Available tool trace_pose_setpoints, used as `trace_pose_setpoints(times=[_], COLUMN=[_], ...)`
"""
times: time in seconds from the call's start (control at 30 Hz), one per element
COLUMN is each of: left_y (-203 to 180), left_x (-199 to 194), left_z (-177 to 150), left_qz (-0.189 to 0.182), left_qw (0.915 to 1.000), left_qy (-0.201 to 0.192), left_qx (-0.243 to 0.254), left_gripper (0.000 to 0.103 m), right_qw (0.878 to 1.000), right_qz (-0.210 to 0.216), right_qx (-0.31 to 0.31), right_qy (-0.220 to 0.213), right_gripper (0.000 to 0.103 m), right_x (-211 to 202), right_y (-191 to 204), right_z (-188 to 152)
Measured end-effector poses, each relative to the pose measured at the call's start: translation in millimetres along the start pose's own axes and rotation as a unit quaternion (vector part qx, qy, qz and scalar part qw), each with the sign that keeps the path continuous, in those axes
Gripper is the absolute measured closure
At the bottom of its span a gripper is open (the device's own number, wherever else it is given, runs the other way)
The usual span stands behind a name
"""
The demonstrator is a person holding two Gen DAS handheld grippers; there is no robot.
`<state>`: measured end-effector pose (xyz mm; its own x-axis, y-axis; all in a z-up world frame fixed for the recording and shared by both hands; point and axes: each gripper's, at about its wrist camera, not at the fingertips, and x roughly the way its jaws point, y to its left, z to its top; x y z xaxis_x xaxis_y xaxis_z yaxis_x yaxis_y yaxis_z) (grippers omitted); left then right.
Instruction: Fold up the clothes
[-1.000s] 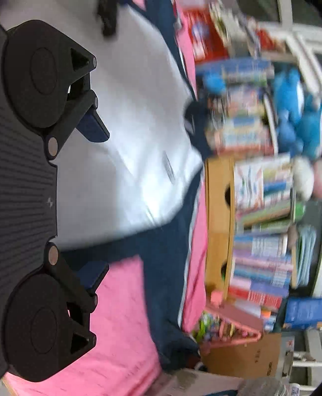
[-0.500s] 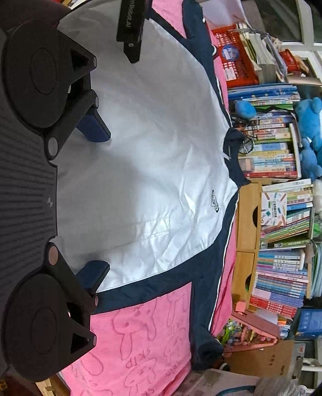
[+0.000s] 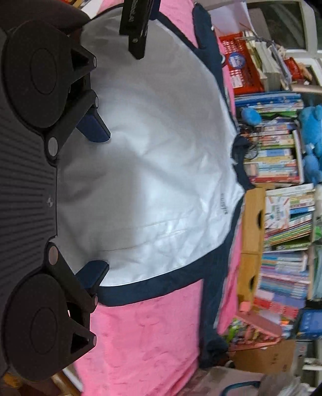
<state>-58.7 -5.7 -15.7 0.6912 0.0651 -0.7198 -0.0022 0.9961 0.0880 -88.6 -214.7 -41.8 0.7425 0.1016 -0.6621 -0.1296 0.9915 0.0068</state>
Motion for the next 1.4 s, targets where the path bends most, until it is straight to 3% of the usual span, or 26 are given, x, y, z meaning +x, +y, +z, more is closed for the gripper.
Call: trace_pose_setpoints(times=[0.37,0.83,1.27,1.4], left_y=[-14,-24,-23,-21], left_x=[-24,-58,-52,-48], left_z=[-20,-43,-44,-33], left_qz=[-0.019,-0.02,-0.024,-0.028], left_qw=[0.9996,0.9996,0.9996,0.9994], left_qy=[0.016,0.003,0.011,0.001], left_qx=[0.013,0.017,0.013,0.021], left_gripper=[0.0,0.0,0.0,0.0], right_qw=[0.999,0.999,0.999,0.998], right_qz=[-0.027,-0.012,-0.015,-0.024], right_qx=[-0.015,-0.04,-0.042,-0.04], right_qy=[0.029,-0.002,-0.003,-0.046], right_gripper=[0.0,0.0,0.0,0.0], right_x=[-27,-64,-64,-62], right_y=[9,24,24,15], right_z=[-16,-21,-21,-16])
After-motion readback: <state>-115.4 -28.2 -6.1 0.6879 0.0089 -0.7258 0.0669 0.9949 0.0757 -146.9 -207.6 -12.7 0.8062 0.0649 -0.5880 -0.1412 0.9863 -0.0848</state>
